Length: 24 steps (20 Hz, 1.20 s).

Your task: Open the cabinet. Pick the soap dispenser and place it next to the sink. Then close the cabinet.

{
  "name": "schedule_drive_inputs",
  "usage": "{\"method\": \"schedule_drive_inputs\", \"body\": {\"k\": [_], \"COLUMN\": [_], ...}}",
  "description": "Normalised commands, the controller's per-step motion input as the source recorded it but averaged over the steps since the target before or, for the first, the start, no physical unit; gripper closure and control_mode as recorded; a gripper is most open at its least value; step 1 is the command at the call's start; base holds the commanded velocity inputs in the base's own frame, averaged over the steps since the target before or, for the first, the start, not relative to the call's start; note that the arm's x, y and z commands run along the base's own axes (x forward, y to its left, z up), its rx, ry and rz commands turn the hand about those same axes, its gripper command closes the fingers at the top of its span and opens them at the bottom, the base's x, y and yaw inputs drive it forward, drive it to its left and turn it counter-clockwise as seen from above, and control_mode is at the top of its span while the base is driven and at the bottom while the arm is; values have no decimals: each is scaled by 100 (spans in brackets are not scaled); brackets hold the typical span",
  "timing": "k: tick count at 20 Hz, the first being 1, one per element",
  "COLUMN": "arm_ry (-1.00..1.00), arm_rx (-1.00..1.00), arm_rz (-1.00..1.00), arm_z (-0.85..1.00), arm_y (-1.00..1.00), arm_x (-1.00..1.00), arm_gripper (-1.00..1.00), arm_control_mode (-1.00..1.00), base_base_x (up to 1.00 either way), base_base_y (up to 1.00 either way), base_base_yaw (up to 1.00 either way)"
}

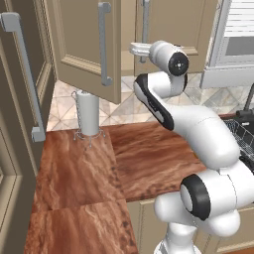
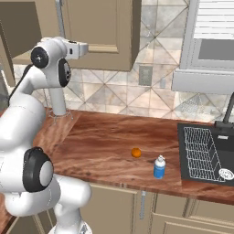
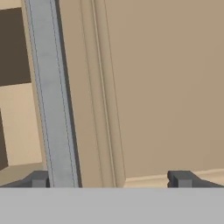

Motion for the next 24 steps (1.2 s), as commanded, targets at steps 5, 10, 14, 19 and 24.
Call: {"method": "schedule_drive_inputs", "body": {"k": [5, 10, 14, 19, 24], "arm_ry": [0, 0, 8, 5, 4], "arm_rx": [-4, -4, -2, 0, 0], "arm_rz": [0, 0, 0, 0, 0], "arm_z": [0, 1, 22, 29, 35], "arm_y": [0, 0, 1, 3, 0], "arm_x": [29, 17, -11, -66, -91], "arm_gripper": [-100, -100, -100, -100, -100], "arm_control_mode": [-100, -100, -100, -100, -100], "base_base_x": [0, 0, 0, 0, 0], "base_base_y": [0, 0, 0, 0, 0], "base_base_yaw": [0, 0, 0, 0, 0]}}
